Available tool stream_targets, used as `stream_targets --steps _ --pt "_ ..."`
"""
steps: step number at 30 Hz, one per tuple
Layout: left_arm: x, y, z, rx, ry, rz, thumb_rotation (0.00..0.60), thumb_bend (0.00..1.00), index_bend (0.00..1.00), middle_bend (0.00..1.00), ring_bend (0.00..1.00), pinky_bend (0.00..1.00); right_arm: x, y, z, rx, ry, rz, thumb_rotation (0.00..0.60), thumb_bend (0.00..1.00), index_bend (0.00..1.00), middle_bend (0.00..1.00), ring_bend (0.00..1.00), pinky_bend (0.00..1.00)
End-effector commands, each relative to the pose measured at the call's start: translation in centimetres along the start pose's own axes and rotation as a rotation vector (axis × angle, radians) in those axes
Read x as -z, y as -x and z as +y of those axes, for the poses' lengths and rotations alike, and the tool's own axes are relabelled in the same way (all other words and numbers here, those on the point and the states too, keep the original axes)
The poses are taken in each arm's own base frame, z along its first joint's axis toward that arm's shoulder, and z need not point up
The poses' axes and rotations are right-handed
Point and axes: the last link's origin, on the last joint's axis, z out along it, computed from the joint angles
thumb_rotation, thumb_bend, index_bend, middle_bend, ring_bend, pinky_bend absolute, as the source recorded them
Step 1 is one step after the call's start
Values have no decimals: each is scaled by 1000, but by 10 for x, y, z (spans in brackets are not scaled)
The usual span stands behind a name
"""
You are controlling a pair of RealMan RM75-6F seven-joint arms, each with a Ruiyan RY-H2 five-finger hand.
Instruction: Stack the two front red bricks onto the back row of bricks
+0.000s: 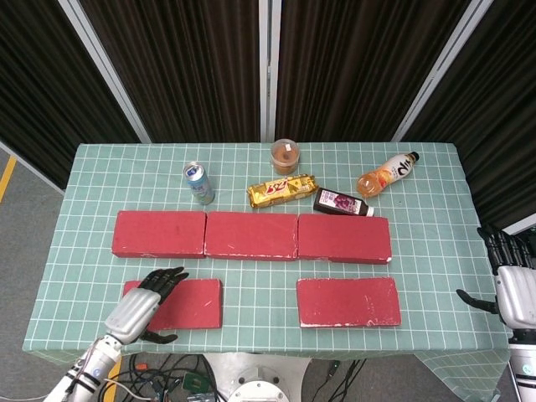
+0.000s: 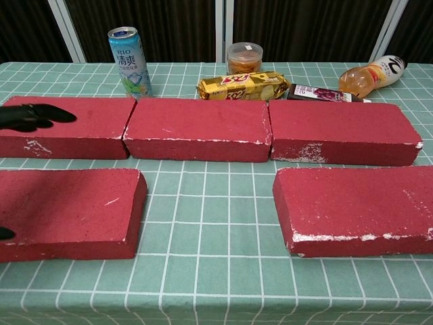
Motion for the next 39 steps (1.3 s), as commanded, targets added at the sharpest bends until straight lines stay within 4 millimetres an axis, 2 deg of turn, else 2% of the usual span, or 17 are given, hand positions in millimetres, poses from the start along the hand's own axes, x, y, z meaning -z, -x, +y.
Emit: stream_targets --steps 1,9,15,27,30,35,39 --pt "-13 14 13 11 15 -60 600 0 0 0 0 0 1 2 2 3 10 -6 600 0 0 0 0 0" --pt "-31 29 15 -45 -19 -70 600 0 0 0 0 0 -1 5 1 5 6 -12 600 0 0 0 0 0" --pt "-46 32 13 -141 -51 -29 600 0 0 0 0 0 -2 9 0 3 -5 -30 600 0 0 0 0 0" --pt "-52 34 11 -144 -115 -87 600 0 0 7 0 0 -3 10 5 -7 4 -27 600 0 0 0 0 0" --pt "-53 34 10 -144 -123 -77 600 0 0 48 0 0 -4 11 5 -9 8 -24 600 0 0 0 0 0" --pt "-53 35 8 -148 -134 -85 600 0 0 179 0 0 -4 12 6 -11 14 -26 600 0 0 0 0 0" --pt "-53 35 9 -144 -131 -83 600 0 0 210 0 0 -4 13 8 -15 24 -22 600 0 0 0 0 0"
